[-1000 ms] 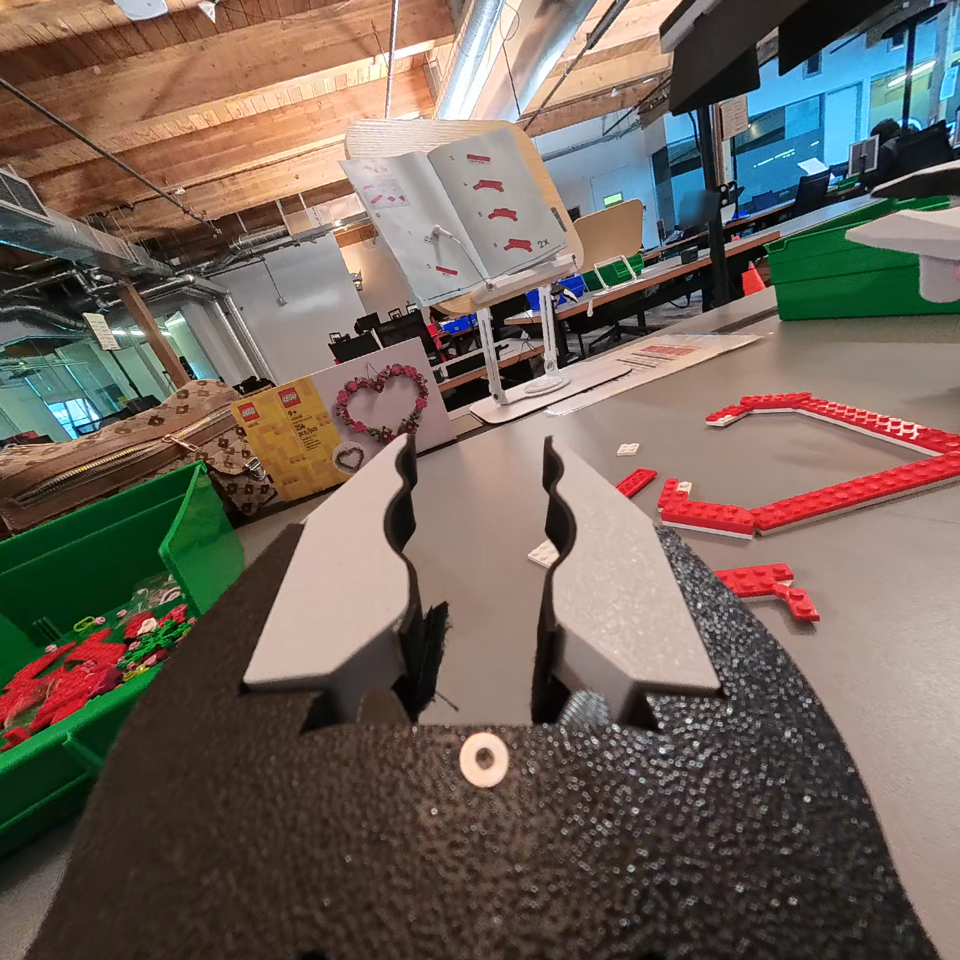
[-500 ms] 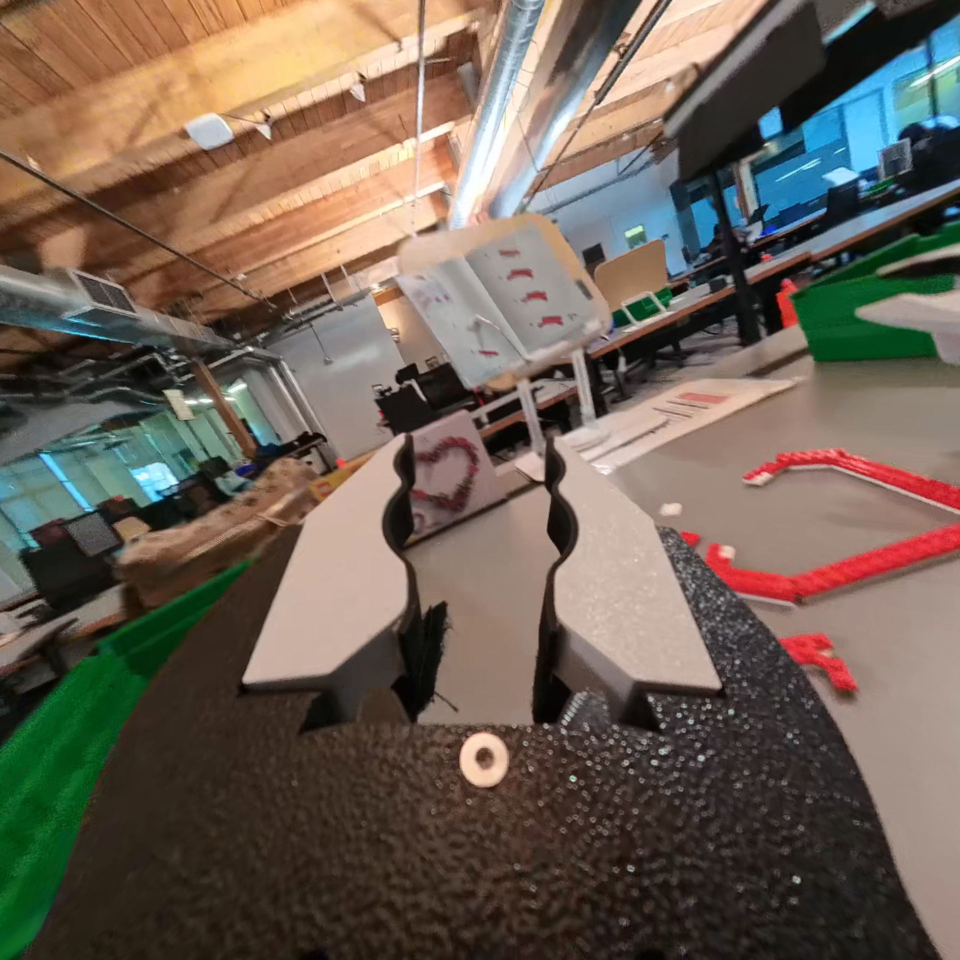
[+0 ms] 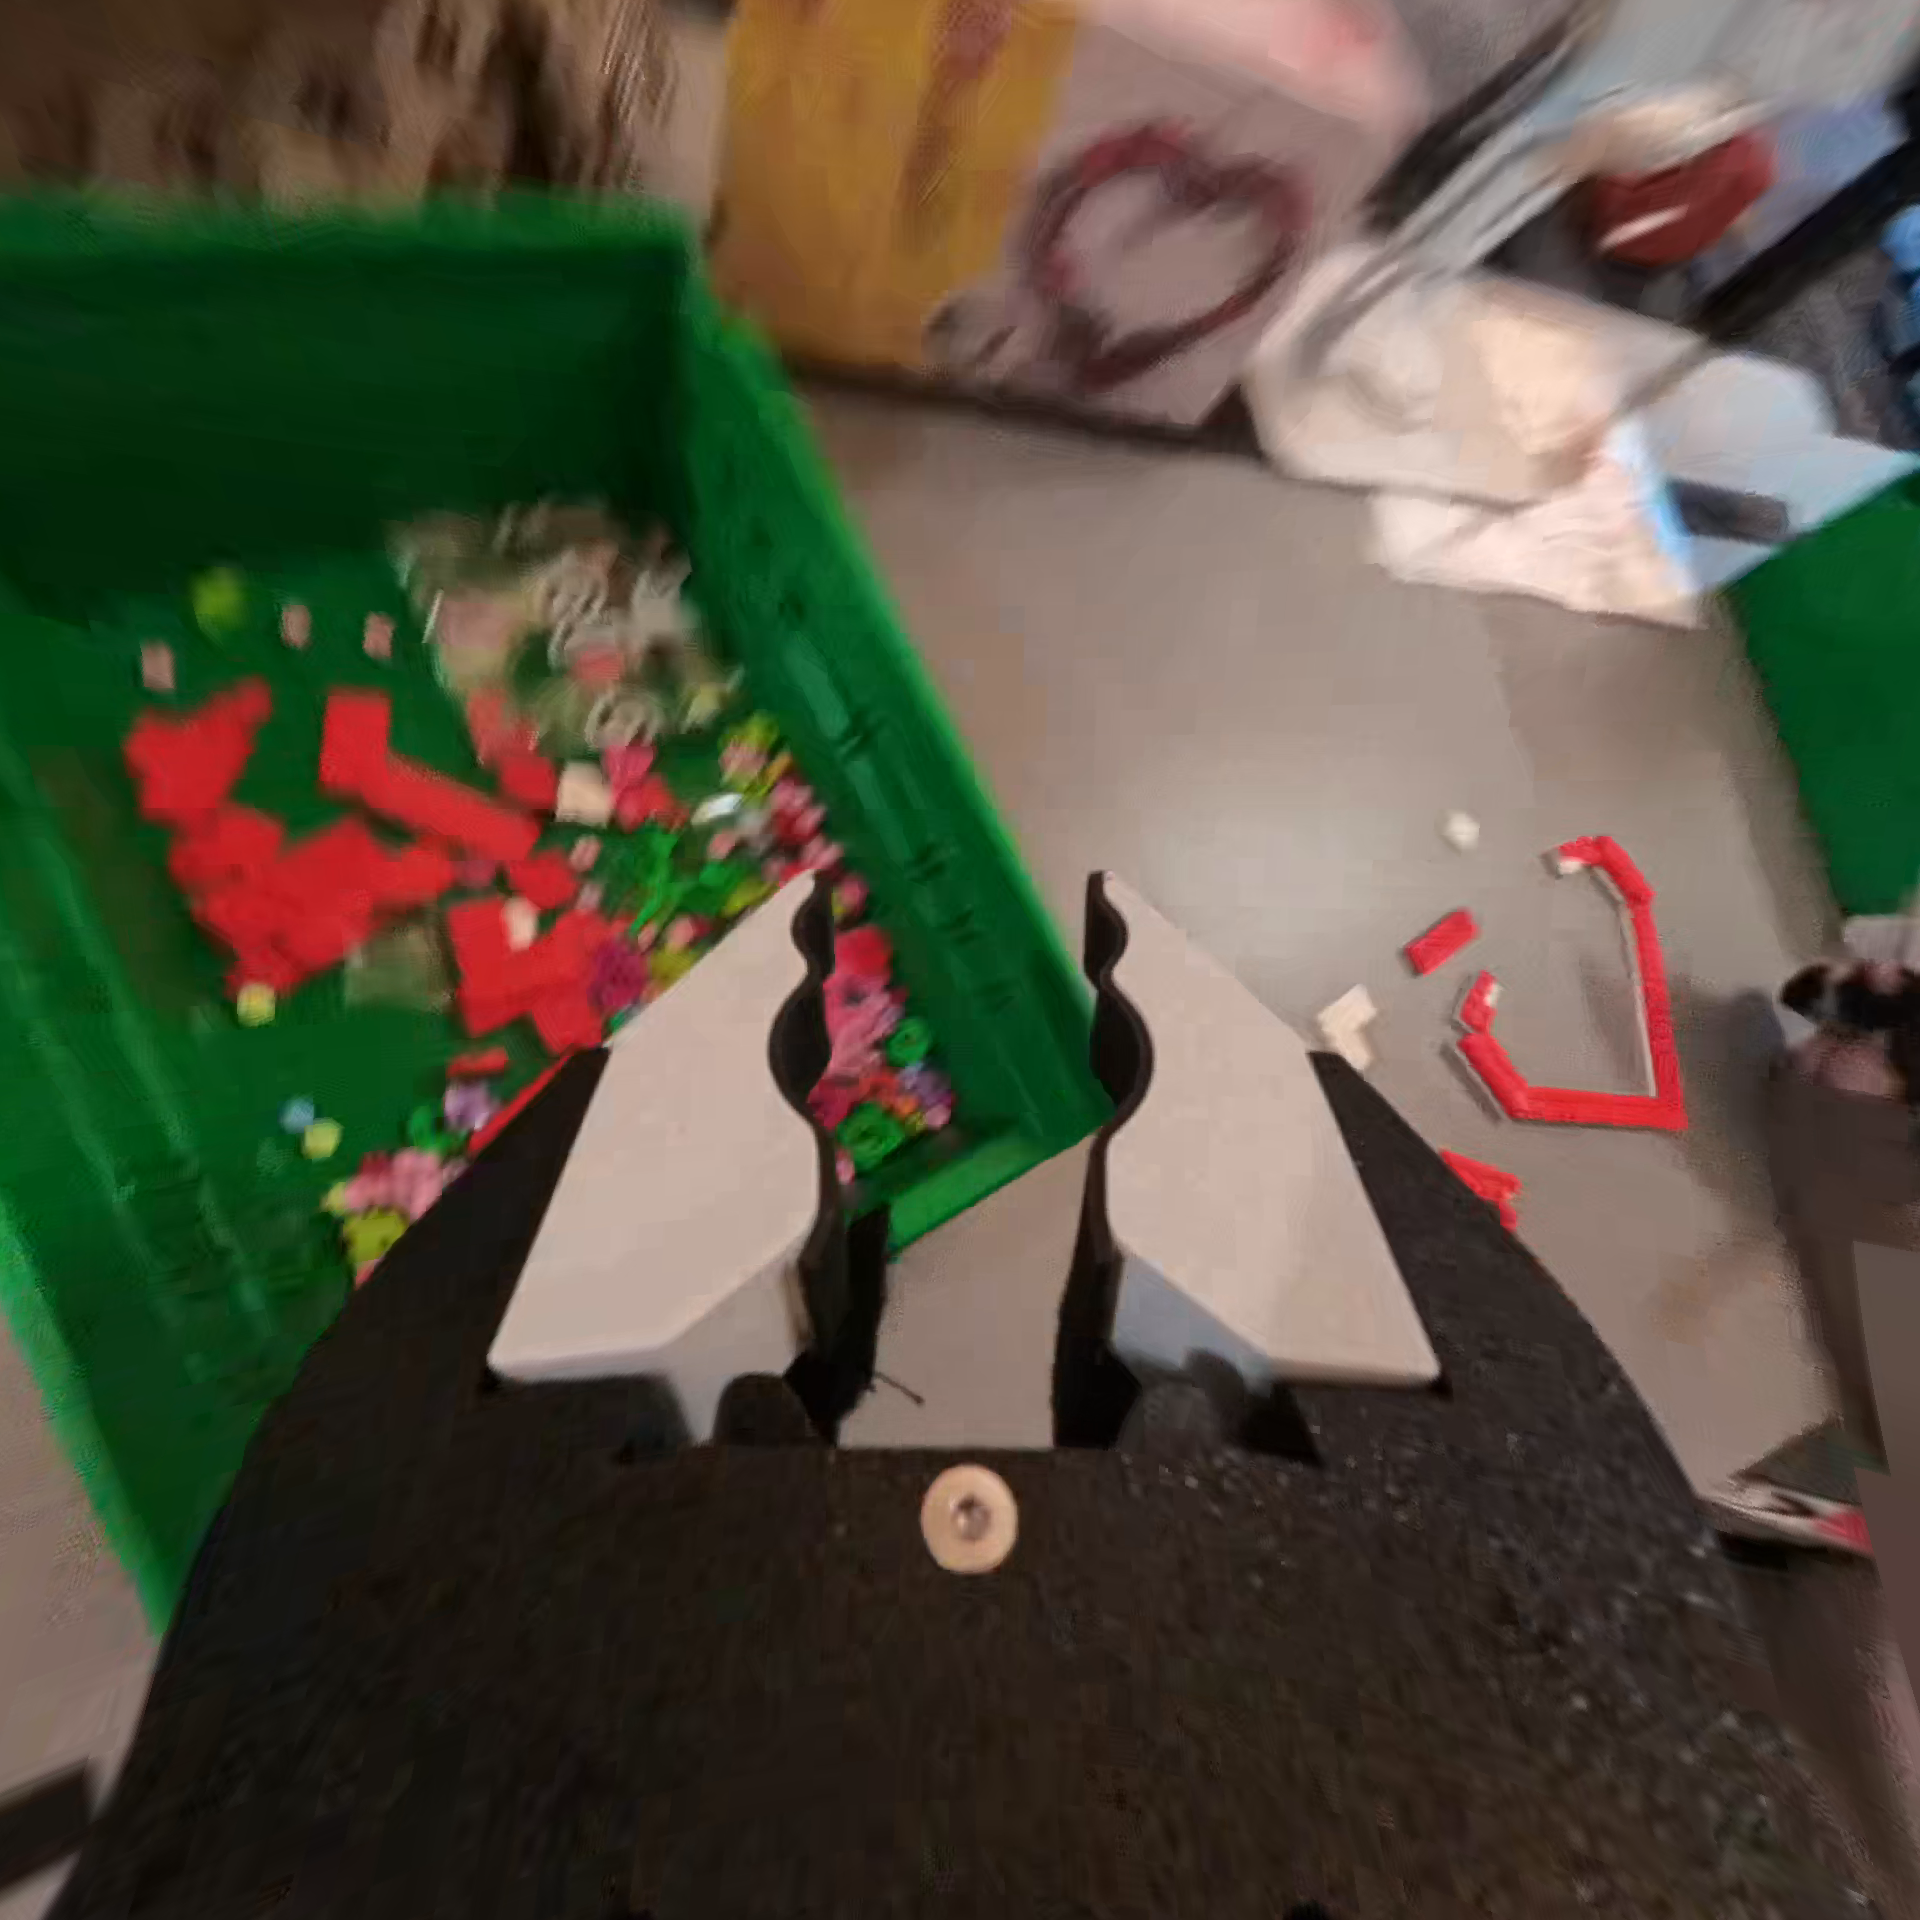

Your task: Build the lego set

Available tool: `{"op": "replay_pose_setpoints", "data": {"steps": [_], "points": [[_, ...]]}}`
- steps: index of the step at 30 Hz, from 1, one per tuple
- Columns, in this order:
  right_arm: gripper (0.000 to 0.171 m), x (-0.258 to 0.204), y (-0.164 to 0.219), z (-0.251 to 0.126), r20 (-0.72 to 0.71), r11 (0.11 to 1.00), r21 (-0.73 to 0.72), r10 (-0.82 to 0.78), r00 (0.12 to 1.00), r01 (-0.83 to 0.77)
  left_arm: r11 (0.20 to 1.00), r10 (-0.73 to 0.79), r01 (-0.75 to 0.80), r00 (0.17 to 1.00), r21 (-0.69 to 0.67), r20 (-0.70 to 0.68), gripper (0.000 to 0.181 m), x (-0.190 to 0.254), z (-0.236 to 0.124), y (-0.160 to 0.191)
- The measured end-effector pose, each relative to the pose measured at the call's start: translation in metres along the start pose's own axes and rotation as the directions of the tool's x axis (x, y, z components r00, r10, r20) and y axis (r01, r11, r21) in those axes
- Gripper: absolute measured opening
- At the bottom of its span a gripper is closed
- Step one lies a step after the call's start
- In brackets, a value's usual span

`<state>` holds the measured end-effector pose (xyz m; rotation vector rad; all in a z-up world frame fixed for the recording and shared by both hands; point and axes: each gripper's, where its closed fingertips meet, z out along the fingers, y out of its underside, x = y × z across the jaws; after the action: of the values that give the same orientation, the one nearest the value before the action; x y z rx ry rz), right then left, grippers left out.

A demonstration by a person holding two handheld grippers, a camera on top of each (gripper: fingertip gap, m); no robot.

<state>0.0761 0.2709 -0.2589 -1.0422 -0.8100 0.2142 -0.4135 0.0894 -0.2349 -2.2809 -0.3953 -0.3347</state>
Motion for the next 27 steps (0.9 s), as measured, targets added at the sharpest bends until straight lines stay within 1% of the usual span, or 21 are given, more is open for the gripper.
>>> {"op": "replay_pose_setpoints", "data": {"steps": [1, 2, 4, 7, 11, 14, 18, 24, 27], "points": [[0.004, -0.001, 0.000, 0.001, 0.005, 1.000, 0.000, -0.014, 1.000, 0.014, 0.993, -0.074, 0.077, 0.997, -0.086, 0.036, 0.045, -0.025, 0.014, 0.008], [0.004, -0.002, 0.002, 0.002, 0.006, 1.000, -0.004, -0.027, 1.000, 0.027, 0.982, -0.118, 0.129, 0.990, -0.141, 0.082, 0.044, -0.048, 0.024, 0.015], [0.003, -0.001, 0.005, 0.005, 0.005, 0.999, -0.020, -0.039, 0.999, 0.039, 0.968, -0.143, 0.177, 0.971, -0.178, 0.190, 0.036, -0.089, 0.039, 0.020], [0.003, 0.000, 0.008, 0.007, -0.001, 0.999, -0.029, -0.041, 0.999, 0.041, 0.949, -0.173, 0.226, 0.957, -0.221, 0.235, 0.024, -0.114, 0.058, 0.024], [0.002, 0.000, 0.009, 0.008, 0.006, 0.999, -0.034, -0.038, 0.999, 0.038, 0.939, -0.148, 0.227, 0.946, -0.259, 0.289, 0.023, -0.130, 0.077, 0.032], [0.002, -0.001, 0.011, 0.010, 0.009, 0.998, -0.039, -0.039, 0.999, 0.040, 0.925, -0.102, 0.213, 0.938, -0.316, 0.332, 0.023, -0.138, 0.081, 0.040], [0.002, -0.002, 0.012, 0.011, 0.015, 0.998, -0.044, -0.039, 0.999, 0.040, 0.915, -0.093, 0.212, 0.939, -0.344, 0.331, 0.023, -0.139, 0.087, 0.043], [0.002, -0.002, 0.013, 0.012, 0.019, 0.998, -0.047, -0.039, 0.999, 0.040, 0.900, -0.067, 0.214, 0.929, -0.380, 0.365, 0.025, -0.144, 0.092, 0.050], [0.002, -0.002, 0.013, 0.012, 0.020, 0.998, -0.048, -0.037, 0.999, 0.038, 0.903, -0.050, 0.200, 0.928, -0.381, 0.369, 0.019, -0.144, 0.095, 0.050]]}}
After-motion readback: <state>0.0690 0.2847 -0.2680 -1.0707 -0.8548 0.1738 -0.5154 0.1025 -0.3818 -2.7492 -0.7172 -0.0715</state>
